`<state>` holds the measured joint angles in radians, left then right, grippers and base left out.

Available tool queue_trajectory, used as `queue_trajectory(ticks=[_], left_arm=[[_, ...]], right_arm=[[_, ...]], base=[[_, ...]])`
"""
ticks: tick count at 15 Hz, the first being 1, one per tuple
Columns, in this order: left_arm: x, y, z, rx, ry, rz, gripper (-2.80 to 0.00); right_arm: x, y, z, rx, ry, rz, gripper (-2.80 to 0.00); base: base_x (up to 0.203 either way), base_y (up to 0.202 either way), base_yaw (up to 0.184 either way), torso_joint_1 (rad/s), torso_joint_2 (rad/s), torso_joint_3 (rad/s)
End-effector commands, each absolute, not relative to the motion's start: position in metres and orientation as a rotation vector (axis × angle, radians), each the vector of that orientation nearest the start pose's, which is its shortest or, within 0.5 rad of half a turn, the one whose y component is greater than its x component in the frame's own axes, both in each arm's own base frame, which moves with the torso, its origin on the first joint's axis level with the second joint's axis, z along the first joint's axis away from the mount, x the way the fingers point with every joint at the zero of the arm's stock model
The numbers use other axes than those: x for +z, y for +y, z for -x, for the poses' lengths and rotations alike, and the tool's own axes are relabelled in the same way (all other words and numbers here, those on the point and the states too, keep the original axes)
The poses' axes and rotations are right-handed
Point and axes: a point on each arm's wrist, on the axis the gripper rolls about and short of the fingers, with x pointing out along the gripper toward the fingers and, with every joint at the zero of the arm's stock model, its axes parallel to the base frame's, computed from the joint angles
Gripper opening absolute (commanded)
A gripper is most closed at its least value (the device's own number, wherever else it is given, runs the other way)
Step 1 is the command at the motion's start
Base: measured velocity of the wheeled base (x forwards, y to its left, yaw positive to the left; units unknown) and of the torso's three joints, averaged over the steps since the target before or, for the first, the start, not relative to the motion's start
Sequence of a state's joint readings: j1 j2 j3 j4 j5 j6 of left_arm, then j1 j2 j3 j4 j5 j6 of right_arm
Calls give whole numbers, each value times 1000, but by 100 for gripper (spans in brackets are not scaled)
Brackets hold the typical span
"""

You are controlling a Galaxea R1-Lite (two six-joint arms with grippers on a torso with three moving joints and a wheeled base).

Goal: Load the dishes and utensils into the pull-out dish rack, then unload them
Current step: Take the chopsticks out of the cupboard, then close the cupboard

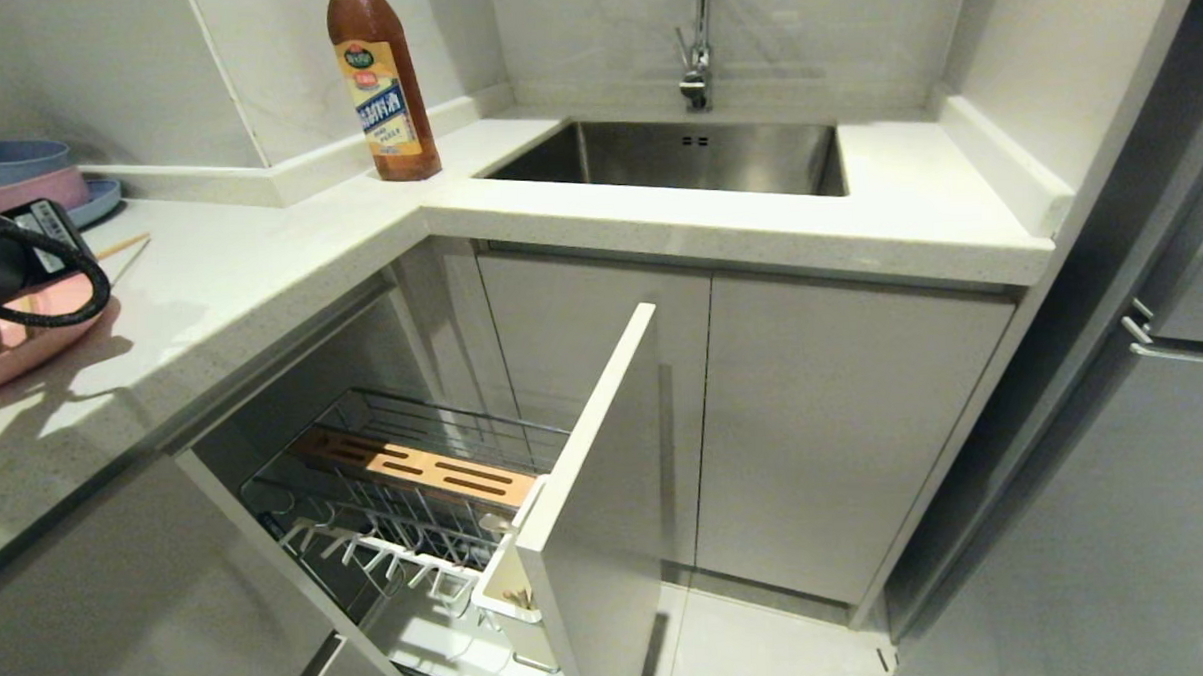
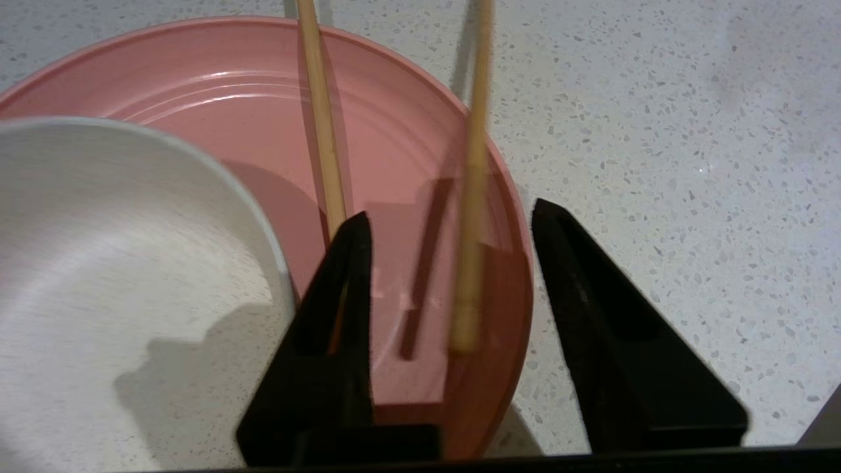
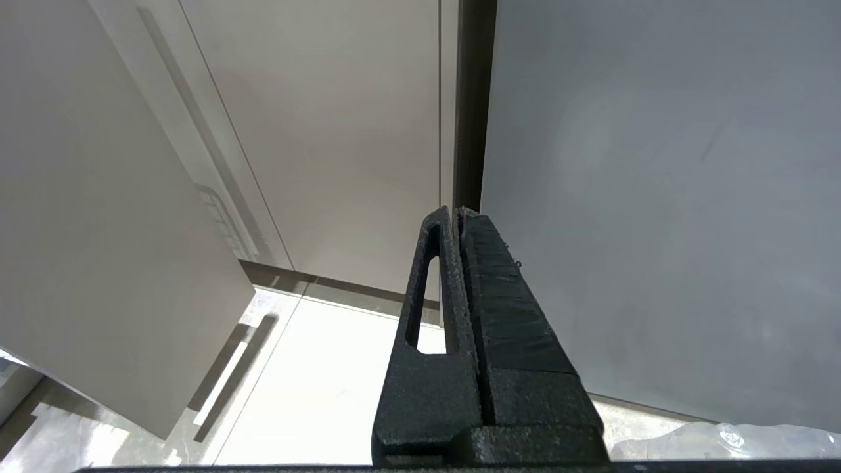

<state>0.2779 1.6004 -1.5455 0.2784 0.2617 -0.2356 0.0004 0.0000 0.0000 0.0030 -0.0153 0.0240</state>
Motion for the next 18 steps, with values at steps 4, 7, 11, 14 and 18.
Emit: queue_trajectory(ticks=[4,7,11,14,18], left_arm=[[336,83,-268,576,254,235,0],[342,81,-260,577,231,238,0],[348,79,-253,573,205,246,0],[361,74,-235,566,146,272,0],[375,64,-202,546,81,274,-280]], right_arm=[[75,0,23,-14,5,-24,-280],[74,0,23,-14,6,-24,-280],[75,0,23,-15,3,-24,-280],[75,0,23,-14,4,-23,-280],[74,0,23,-14,5,-24,-280]], base=[[0,0,0,0,0,0],[0,0,0,0,0,0],[0,0,0,0,0,0],[0,0,0,0,0,0],[0,0,0,0,0,0]])
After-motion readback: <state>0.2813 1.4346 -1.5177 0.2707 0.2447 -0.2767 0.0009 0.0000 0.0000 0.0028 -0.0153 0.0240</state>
